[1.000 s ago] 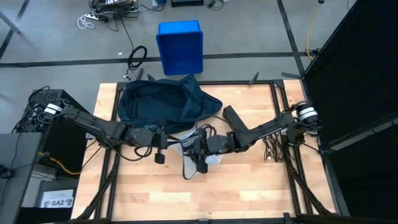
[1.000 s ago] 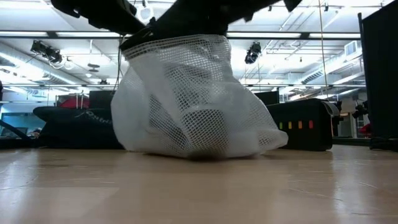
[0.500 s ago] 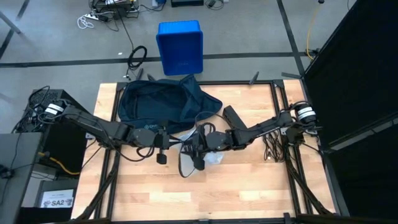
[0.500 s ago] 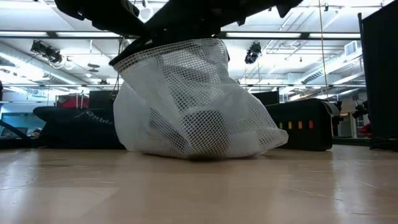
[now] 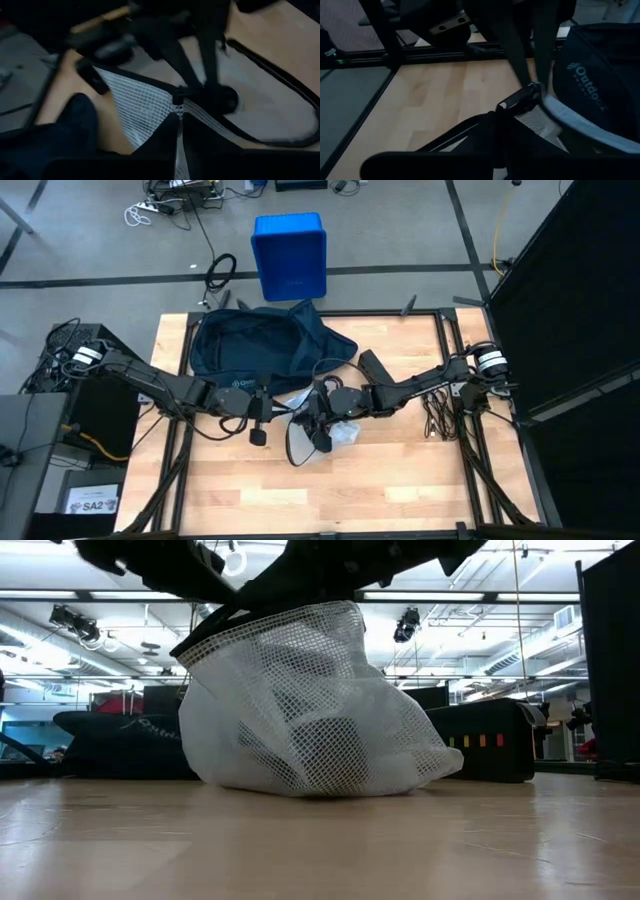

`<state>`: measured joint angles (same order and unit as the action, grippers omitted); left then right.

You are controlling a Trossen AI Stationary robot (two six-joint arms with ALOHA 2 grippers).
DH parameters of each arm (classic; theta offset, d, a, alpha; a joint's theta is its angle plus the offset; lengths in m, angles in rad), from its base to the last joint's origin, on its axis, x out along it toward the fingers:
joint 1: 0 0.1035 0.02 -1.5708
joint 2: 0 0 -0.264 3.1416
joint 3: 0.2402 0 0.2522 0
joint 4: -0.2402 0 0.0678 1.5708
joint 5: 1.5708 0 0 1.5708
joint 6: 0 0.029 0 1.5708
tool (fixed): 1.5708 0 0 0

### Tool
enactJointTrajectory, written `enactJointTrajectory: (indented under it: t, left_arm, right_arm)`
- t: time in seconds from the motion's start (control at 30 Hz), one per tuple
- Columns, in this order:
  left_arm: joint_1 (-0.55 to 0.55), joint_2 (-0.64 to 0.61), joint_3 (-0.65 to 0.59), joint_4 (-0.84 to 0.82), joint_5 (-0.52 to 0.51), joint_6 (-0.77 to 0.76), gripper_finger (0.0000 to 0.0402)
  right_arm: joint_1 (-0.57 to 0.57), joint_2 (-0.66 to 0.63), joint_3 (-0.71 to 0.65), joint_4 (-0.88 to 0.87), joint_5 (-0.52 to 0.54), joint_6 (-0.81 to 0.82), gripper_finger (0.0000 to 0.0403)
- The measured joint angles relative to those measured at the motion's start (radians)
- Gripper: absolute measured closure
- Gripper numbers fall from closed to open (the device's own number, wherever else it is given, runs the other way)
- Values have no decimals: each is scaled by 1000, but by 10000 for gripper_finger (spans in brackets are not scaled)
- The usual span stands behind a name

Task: Unpack backpack
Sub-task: Close the white white mesh envelope

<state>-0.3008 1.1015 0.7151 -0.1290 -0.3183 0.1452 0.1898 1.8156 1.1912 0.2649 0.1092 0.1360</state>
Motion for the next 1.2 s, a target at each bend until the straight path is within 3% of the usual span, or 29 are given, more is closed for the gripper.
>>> enactJointTrajectory:
  t: [0.17,0.33,0.6,0.8,0.97,1.07,1.13,1.2]
  left_arm:
    - [-2,0,0,-83,37,-34,379]
    - [-2,0,0,-123,33,-52,330]
    - [25,34,0,-41,2,-44,247]
    - [73,117,0,2,-1,-34,218]
    - [79,148,0,70,0,14,245]
    - [79,148,0,78,0,33,304]
    - [79,148,0,77,0,33,364]
    - [79,148,0,75,0,32,389]
  right_arm:
    - [7,0,0,0,-1,-7,403]
    - [6,0,0,1,0,-8,403]
    - [6,0,0,2,-33,-8,403]
    - [6,0,0,2,-54,-2,403]
    - [9,-1,0,2,-60,-1,403]
    - [11,-1,0,2,-69,-1,403]
    - [11,-1,0,0,-93,0,403]
    - [11,-2,0,-4,-123,4,403]
